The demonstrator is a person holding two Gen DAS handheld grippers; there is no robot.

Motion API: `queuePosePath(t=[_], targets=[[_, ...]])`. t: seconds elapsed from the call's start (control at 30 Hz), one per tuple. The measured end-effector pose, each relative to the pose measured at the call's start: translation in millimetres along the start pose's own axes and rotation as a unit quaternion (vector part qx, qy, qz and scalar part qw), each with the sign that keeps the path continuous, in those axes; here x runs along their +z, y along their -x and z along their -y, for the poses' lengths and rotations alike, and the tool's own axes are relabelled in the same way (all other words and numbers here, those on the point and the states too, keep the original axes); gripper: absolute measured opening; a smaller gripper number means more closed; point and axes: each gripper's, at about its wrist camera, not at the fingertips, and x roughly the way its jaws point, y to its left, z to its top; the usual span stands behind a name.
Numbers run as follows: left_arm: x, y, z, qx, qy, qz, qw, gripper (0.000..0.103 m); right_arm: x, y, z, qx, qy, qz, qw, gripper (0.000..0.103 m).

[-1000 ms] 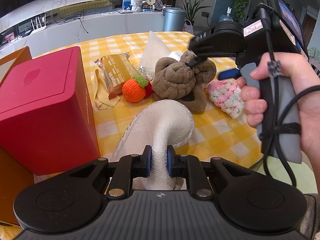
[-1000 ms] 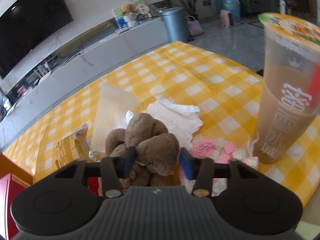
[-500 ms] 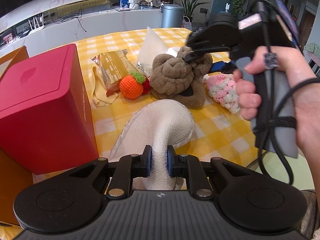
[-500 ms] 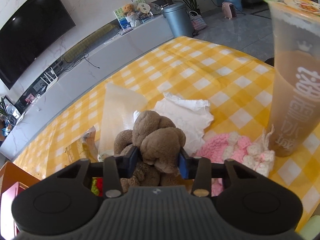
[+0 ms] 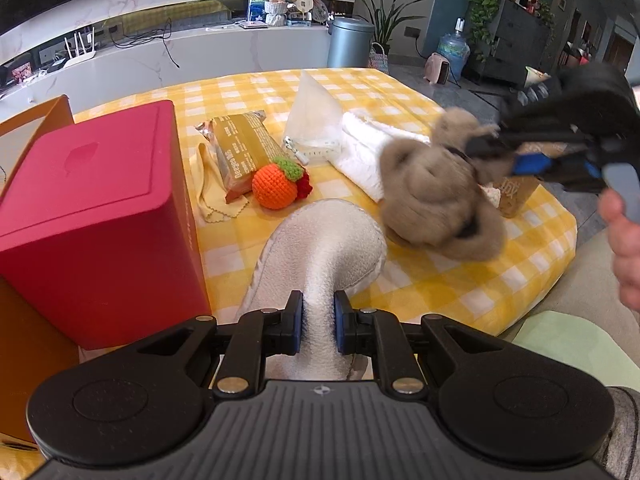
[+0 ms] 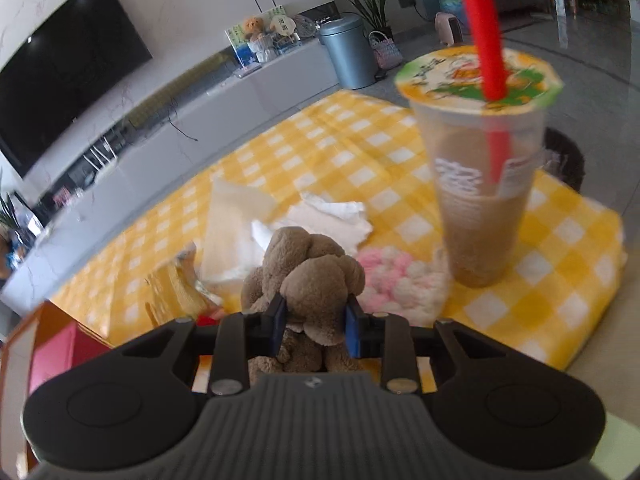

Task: Organize soft objects
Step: 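Grasp the brown plush teddy bear with the right tool while the left tool holds the pad, then carry the teddy bear with the right tool and the pad with the left tool over the open box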

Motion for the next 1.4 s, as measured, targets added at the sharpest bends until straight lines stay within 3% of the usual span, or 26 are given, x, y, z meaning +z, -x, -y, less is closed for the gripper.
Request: queuePosePath(t=[0.2, 0.3, 0.43, 0.53, 0.7, 0.83, 0.9, 0.97, 1.03, 1.23, 1.4], targets=[[1.7, 3.7, -3.3, 0.001, 0.007, 0.002, 1.0, 0.017, -15.3, -21.2, 12.6, -0.03, -0.016, -0.058, 0.998, 0.036], [0.6, 3.1, -2.2, 0.0, 0.007, 0.0, 1.0, 0.017, -17.8, -31.7, 16.1, -0.027, -0.025, -0.074, 0.997, 0.049], [0.7, 1.1, -2.0, -0.002, 0.006, -0.004, 1.0, 0.017, -17.5, -43.8, 20.7, -0.03, -0.057, -0.095, 0.993, 0.074], [0.7, -0.6, -0.5, -0.002, 0.003, -0.007, 1.0, 0.018, -16.3, -49.8, 18.2, -0.032, -0.047, -0.094, 0.994, 0.079], [-0.7, -3.3, 0.4, -0.001, -0.001, -0.01, 0.9999, 0.018, -13.1, -67.3, 21.6, -0.033, -0.047, -0.111, 0.992, 0.096], [-1.0, -5.3, 0.4, -0.001, -0.002, -0.013, 0.9999, 0.018, -11.8, -71.5, 30.9, -0.02, -0.075, -0.123, 0.989, 0.095], [-1.7, -5.9, 1.2, -0.001, -0.003, -0.013, 0.9999, 0.018, -13.2, -67.4, 31.9, 0.0, -0.077, -0.115, 0.99, 0.08], [-2.8, -5.6, 1.9, 0.001, -0.006, -0.013, 0.9999, 0.019, -13.0, -60.4, 30.7, 0.023, -0.079, -0.112, 0.99, 0.056], [-3.2, -5.8, 2.8, 0.002, -0.009, -0.012, 0.9999, 0.019, -14.2, -55.5, 28.2, 0.04, -0.074, -0.11, 0.99, 0.048], [-1.0, 0.1, 0.5, 0.003, 0.001, -0.003, 1.0, 0.018, -17.4, -37.0, 28.0, 0.047, -0.071, -0.093, 0.992, 0.036], [1.2, 12.1, -1.6, 0.001, 0.005, 0.01, 0.9999, 0.018, -13.3, -16.9, 34.7, 0.069, -0.092, -0.07, 0.991, 0.035]])
